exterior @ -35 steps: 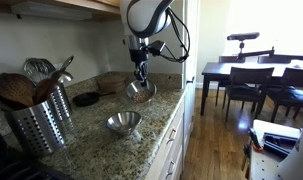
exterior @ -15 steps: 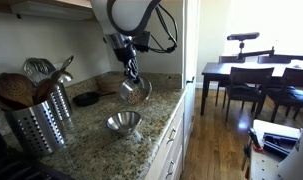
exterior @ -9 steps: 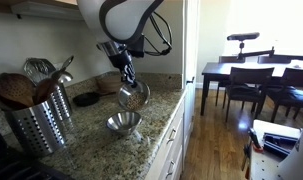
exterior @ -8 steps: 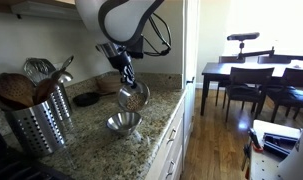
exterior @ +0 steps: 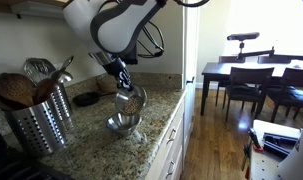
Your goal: Take the bowl on the right and pour the beans into the bowl on the left
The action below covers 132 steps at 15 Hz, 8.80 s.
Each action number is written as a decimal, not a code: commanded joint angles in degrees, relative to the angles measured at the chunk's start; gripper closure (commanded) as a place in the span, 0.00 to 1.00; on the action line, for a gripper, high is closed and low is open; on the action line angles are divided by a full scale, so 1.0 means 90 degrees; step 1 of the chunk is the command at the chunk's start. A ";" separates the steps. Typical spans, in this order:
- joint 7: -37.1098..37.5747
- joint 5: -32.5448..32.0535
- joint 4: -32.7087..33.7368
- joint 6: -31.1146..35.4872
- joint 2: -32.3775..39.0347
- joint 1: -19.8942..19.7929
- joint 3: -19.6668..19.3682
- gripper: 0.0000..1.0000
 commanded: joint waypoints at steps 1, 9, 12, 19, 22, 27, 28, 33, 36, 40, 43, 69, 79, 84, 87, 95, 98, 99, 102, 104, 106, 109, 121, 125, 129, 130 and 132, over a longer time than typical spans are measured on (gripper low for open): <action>0.0234 -0.0361 0.0247 -0.0345 0.0058 0.0164 -0.0018 0.92; 0.0755 -0.0974 0.0162 -0.0289 -0.0113 0.0378 0.0071 0.92; 0.0896 -0.1084 0.0066 -0.0254 -0.0158 0.0398 0.0102 0.92; 0.1202 -0.1114 -0.0148 -0.0186 -0.0293 0.0376 0.0110 0.92; 0.1481 -0.1199 -0.0317 -0.0141 -0.0386 0.0384 0.0093 0.92; 0.1975 -0.1377 -0.0626 -0.0091 -0.0595 0.0350 0.0103 0.92; 0.2102 -0.1437 -0.0680 -0.0087 -0.0639 0.0355 0.0104 0.92; 0.2686 -0.1888 -0.0876 -0.0119 -0.0793 0.0383 0.0126 0.92; 0.2927 -0.2144 -0.0959 -0.0120 -0.0808 0.0351 0.0156 0.93; 0.3060 -0.2296 -0.1032 -0.0149 -0.0787 0.0328 0.0193 0.92; 0.3092 -0.2325 -0.1084 -0.0171 -0.0793 0.0328 0.0214 0.92; 0.2722 -0.1967 -0.1337 -0.0181 -0.1111 0.0410 0.0738 0.93; 0.2890 -0.2207 -0.1231 -0.0301 -0.0971 0.0553 0.0839 0.93; 0.3094 -0.2652 -0.1367 -0.0175 -0.0935 0.0469 0.0711 0.93; 0.3147 -0.2776 -0.1387 -0.0191 -0.0908 0.0462 0.0668 0.93; 0.3275 -0.3151 -0.1406 -0.0238 -0.0782 0.0470 0.0662 0.93; 0.3273 -0.3198 -0.1354 -0.0255 -0.0748 0.0481 0.0669 0.93; 0.3291 -0.3205 -0.1328 -0.0292 -0.0741 0.0510 0.0692 0.92; 0.3327 -0.3254 -0.1242 -0.0360 -0.0695 0.0577 0.0747 0.92; 0.3367 -0.3300 -0.1185 -0.0384 -0.0665 0.0613 0.0784 0.92; 0.3367 -0.3340 -0.1134 -0.0417 -0.0638 0.0634 0.0825 0.92; 0.3424 -0.3419 -0.1087 -0.0468 -0.0600 0.0650 0.0850 0.92; 0.4003 -0.4009 -0.1008 -0.0899 -0.0303 0.0678 0.0828 0.91; 0.4197 -0.4212 -0.1040 -0.0969 -0.0285 0.0677 0.0829 0.92; 0.4022 -0.4202 -0.0949 -0.0971 -0.0258 0.0588 0.0803 0.91; 0.3964 -0.4148 -0.0916 -0.0983 -0.0249 0.0579 0.0803 0.92; 0.3929 -0.4123 -0.0873 -0.1010 -0.0238 0.0573 0.0795 0.92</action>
